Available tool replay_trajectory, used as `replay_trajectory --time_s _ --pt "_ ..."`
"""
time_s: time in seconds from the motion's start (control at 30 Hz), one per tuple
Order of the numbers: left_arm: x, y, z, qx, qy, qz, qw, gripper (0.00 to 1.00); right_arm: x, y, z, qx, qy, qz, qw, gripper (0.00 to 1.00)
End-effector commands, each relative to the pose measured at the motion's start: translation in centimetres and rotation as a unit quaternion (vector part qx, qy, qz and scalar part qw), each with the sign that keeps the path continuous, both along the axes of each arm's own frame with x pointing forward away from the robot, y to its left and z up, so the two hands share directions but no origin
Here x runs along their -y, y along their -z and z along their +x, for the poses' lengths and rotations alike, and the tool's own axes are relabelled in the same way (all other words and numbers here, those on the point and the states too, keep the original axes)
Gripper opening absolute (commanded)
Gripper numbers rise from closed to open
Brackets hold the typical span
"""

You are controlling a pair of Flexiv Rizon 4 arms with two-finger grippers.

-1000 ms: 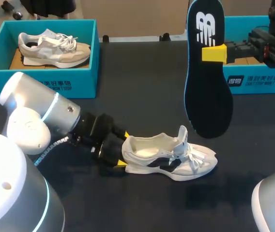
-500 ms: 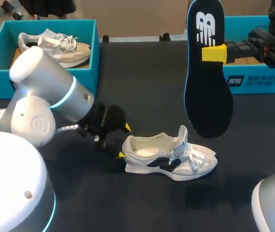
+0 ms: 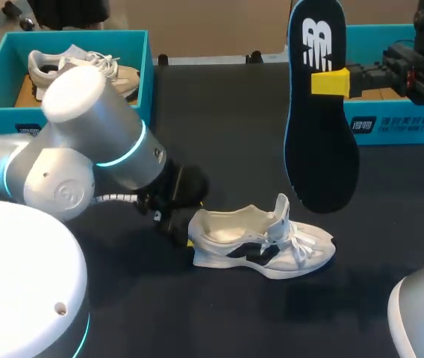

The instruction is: Take the shoe out of the shoebox, open the shoe tongue, remove and reinsert the insole, then place the shoe into the shoebox

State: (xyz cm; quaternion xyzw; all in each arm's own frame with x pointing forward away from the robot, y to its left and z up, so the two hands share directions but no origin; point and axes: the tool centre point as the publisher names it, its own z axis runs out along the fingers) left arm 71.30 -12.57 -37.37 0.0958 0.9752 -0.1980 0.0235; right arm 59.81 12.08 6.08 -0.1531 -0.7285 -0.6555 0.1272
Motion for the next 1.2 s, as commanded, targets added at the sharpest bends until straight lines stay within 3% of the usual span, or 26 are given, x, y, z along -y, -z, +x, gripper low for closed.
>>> replay_trajectory --time_s 0.03,0.27,0.43,0.77,1.0,1.2 --pt "0.6 -1.3 -0.2 0.026 -0.002 0.063 0.998 1.00 -0.3 -0.1 0.2 -0.001 -0.001 -0.002 1.000 0.00" --pt "1.0 -2.1 -0.6 0.032 0.001 0.112 0.993 1.00 -0.3 -0.1 0.2 -0.001 -0.001 -0.002 1.000 0.00" --pt "1.5 -1.4 -0.6 0.027 -0.002 0.139 0.990 1.00 -0.3 -0.1 0.2 -0.001 -0.001 -0.002 1.000 0.00" --pt "1.9 -0.8 -0.3 0.022 0.006 0.160 0.987 1.00 -0.3 -0.1 0.2 -0.001 -0.001 -0.002 1.000 0.00" --pt "2.3 -3.9 -0.6 0.010 0.020 0.147 0.989 1.00 -0.3 -0.1 0.2 -0.001 -0.001 -0.002 1.000 0.00" --pt "4.1 -5.6 -0.2 0.027 0.013 0.141 0.990 1.00 -0.3 -0.1 0.2 -0.001 -0.001 -0.002 1.000 0.00"
